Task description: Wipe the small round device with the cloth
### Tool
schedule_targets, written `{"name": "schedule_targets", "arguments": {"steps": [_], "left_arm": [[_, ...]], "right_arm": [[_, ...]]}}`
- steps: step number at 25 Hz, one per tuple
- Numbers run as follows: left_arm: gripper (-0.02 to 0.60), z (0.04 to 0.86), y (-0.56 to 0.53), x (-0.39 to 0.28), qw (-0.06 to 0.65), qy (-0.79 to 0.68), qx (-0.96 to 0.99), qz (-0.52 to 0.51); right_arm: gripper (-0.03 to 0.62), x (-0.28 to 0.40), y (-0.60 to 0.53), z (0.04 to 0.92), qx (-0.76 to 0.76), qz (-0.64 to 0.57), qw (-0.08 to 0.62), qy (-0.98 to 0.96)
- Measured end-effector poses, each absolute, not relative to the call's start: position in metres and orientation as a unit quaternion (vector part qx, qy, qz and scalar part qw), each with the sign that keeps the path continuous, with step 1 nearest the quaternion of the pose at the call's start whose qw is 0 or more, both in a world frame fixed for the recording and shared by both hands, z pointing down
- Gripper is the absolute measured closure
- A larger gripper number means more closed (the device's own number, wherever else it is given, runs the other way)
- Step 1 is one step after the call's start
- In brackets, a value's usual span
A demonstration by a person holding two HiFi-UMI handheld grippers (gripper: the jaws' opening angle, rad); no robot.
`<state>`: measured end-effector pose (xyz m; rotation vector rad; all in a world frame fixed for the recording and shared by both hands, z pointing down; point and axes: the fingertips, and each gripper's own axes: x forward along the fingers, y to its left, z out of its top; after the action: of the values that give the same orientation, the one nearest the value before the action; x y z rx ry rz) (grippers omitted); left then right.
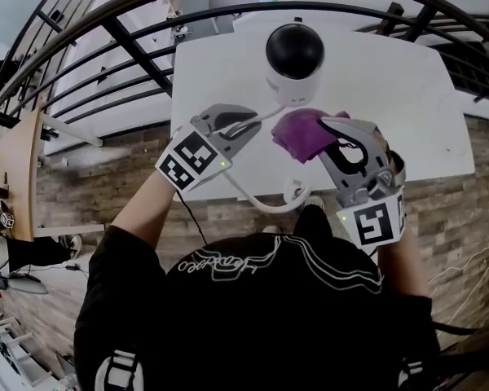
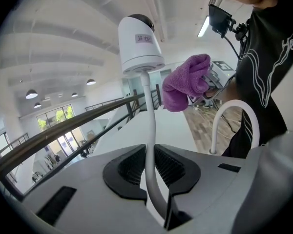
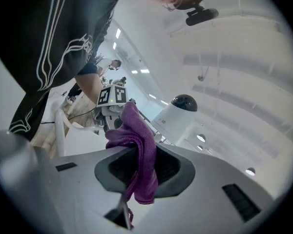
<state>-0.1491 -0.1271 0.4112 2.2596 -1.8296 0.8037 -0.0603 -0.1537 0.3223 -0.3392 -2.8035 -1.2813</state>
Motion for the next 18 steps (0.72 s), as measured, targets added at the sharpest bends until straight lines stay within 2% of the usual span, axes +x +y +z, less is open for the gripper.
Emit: {"name": "schedule_targets", "arguments": {"steps": [8, 13, 18], "left_arm": [[0.522, 0.406, -0.129, -0.148, 0.073, -0.607, 0.743, 0.273], [0.522, 0.406, -0.131, -0.147, 0.08, -0.611, 0.737, 0.278], [0.522, 0.406, -0.131, -0.146, 0.081, -0.617, 0.729, 0.284]], "right_arm": [[0.522, -0.041, -0.208, 0.263, -0.123, -0.259, -0.065, -0.956], [0.522, -0.052, -0.248, 0.209, -0.141, -0.152, -0.145, -0.967], [0.522, -0.08, -0.267, 0.191, -0.189, -0.068, -0.165, -0.965]]}}
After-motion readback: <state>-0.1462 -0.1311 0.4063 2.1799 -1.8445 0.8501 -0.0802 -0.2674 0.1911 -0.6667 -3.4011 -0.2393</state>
